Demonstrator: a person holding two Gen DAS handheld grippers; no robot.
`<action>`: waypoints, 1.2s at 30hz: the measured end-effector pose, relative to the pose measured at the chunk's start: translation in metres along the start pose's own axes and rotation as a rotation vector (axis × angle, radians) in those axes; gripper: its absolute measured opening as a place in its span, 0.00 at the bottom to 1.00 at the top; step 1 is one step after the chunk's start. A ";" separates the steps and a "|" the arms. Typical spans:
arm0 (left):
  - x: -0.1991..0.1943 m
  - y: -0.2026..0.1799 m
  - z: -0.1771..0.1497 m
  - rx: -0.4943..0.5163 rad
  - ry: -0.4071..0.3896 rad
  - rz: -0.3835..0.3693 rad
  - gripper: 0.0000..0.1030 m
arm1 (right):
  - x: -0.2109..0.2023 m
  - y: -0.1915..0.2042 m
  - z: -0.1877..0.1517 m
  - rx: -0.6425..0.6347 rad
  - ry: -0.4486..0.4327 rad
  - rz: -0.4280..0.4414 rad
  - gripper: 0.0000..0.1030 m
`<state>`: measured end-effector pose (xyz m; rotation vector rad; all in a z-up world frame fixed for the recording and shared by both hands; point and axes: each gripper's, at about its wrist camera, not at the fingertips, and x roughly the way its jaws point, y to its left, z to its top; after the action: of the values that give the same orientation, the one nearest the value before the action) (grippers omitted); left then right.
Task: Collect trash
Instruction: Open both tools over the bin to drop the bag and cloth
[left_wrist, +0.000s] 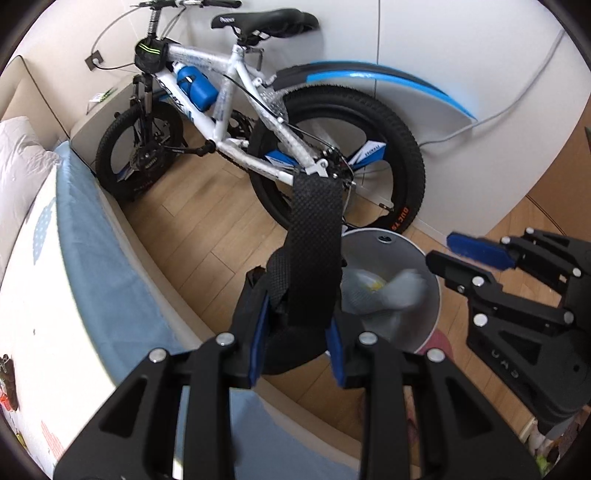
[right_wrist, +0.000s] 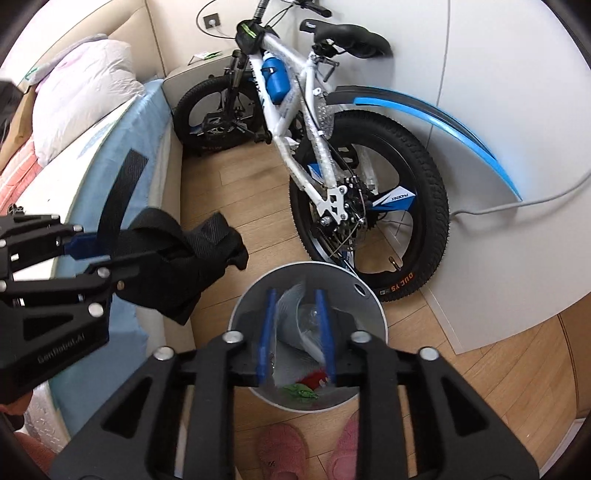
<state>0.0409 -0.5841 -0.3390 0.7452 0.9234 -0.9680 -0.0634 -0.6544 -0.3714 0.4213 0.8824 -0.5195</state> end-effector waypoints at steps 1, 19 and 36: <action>0.003 -0.002 0.000 0.007 0.004 -0.001 0.28 | 0.001 -0.003 -0.001 0.007 -0.002 -0.001 0.27; 0.021 -0.033 0.012 0.051 0.030 -0.067 0.64 | -0.016 -0.045 -0.015 0.083 -0.023 -0.065 0.38; -0.044 0.017 -0.013 -0.047 -0.049 -0.013 0.64 | -0.065 0.032 0.010 -0.035 -0.100 -0.037 0.38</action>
<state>0.0405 -0.5512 -0.3031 0.6739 0.9059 -0.9686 -0.0726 -0.6181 -0.3087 0.3449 0.8026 -0.5543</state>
